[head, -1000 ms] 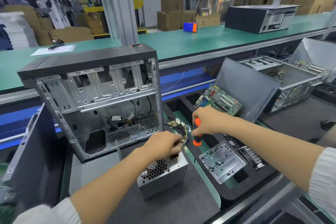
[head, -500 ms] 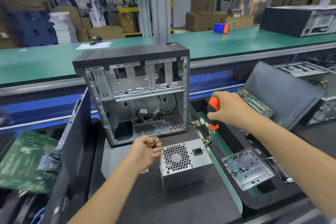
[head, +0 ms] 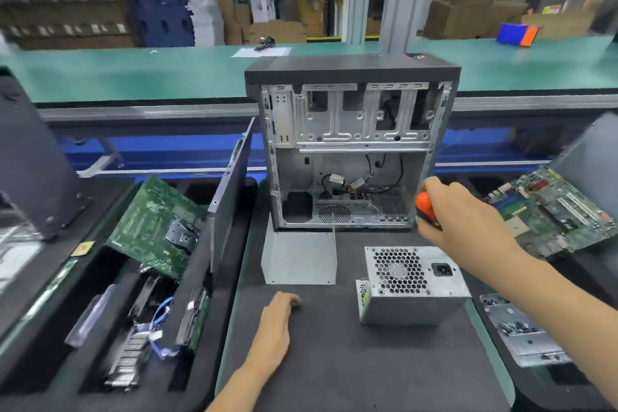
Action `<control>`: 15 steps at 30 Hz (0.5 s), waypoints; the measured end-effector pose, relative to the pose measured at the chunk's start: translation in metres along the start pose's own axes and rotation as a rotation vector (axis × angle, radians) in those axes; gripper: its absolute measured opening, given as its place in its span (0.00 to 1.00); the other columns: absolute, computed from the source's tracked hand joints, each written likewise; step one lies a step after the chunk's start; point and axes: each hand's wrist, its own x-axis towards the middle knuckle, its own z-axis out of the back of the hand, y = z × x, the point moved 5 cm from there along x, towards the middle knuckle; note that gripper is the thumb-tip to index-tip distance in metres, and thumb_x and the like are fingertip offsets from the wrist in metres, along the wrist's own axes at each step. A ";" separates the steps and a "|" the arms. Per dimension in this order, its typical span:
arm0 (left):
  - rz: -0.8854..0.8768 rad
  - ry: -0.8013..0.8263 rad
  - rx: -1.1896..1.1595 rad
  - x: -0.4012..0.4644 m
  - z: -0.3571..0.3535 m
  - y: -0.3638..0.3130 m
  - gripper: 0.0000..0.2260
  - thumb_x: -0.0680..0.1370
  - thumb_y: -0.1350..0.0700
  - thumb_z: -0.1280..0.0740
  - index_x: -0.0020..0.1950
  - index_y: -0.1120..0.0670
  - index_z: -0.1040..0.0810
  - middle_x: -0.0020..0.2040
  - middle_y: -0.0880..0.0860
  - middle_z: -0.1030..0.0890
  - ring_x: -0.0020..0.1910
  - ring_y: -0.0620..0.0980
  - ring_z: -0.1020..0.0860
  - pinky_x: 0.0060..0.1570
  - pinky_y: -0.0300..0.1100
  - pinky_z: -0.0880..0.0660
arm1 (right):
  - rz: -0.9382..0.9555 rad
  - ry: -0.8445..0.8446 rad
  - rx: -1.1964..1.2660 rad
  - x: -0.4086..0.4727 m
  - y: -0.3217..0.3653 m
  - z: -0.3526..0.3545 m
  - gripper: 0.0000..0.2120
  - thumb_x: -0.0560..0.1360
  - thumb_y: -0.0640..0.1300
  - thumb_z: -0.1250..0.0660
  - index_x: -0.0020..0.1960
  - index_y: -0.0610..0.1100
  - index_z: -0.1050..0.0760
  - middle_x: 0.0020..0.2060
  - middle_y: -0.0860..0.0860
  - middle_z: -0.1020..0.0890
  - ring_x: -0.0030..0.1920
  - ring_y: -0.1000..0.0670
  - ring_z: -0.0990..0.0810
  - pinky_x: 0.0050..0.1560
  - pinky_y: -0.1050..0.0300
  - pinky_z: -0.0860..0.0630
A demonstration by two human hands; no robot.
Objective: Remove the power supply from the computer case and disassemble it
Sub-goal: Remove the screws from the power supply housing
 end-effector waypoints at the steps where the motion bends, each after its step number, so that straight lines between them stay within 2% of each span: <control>1: -0.049 0.005 0.068 0.000 0.000 0.001 0.12 0.79 0.60 0.44 0.54 0.50 0.23 0.52 0.49 0.24 0.51 0.46 0.26 0.55 0.33 0.30 | 0.000 0.003 -0.003 -0.001 0.000 -0.002 0.14 0.74 0.49 0.32 0.48 0.46 0.37 0.33 0.56 0.38 0.31 0.51 0.38 0.26 0.54 0.33; 3: -0.126 0.014 0.188 0.001 -0.001 0.004 0.17 0.80 0.66 0.45 0.56 0.46 0.25 0.51 0.45 0.25 0.50 0.46 0.28 0.56 0.37 0.31 | -0.001 0.015 0.001 -0.001 -0.001 -0.004 0.13 0.74 0.49 0.32 0.49 0.45 0.35 0.33 0.56 0.38 0.34 0.48 0.36 0.28 0.53 0.31; 4: -0.162 0.016 0.173 0.000 0.001 0.002 0.19 0.80 0.68 0.46 0.56 0.45 0.26 0.50 0.45 0.25 0.50 0.46 0.28 0.57 0.38 0.31 | -0.001 0.022 0.005 -0.002 -0.001 -0.005 0.14 0.73 0.49 0.32 0.50 0.45 0.35 0.33 0.56 0.38 0.34 0.48 0.36 0.28 0.53 0.32; 8: -0.183 0.005 0.097 -0.001 0.004 0.000 0.24 0.78 0.72 0.46 0.52 0.42 0.26 0.46 0.47 0.25 0.48 0.45 0.27 0.54 0.31 0.32 | 0.012 0.024 -0.003 -0.003 -0.004 -0.009 0.14 0.73 0.48 0.31 0.48 0.46 0.37 0.33 0.55 0.37 0.32 0.49 0.36 0.26 0.55 0.37; 12: -0.067 0.033 0.006 -0.004 -0.001 -0.001 0.19 0.79 0.72 0.46 0.50 0.50 0.24 0.46 0.51 0.21 0.48 0.43 0.23 0.53 0.29 0.31 | 0.015 0.029 0.002 -0.003 -0.006 -0.011 0.14 0.74 0.49 0.32 0.48 0.46 0.36 0.33 0.55 0.36 0.34 0.48 0.34 0.25 0.55 0.38; 15: -0.059 0.031 -0.022 -0.005 -0.013 -0.013 0.18 0.78 0.74 0.46 0.50 0.55 0.24 0.48 0.52 0.19 0.49 0.47 0.21 0.53 0.30 0.29 | 0.015 0.035 0.012 -0.002 -0.007 -0.010 0.13 0.74 0.49 0.32 0.48 0.46 0.36 0.34 0.55 0.36 0.33 0.48 0.34 0.26 0.56 0.37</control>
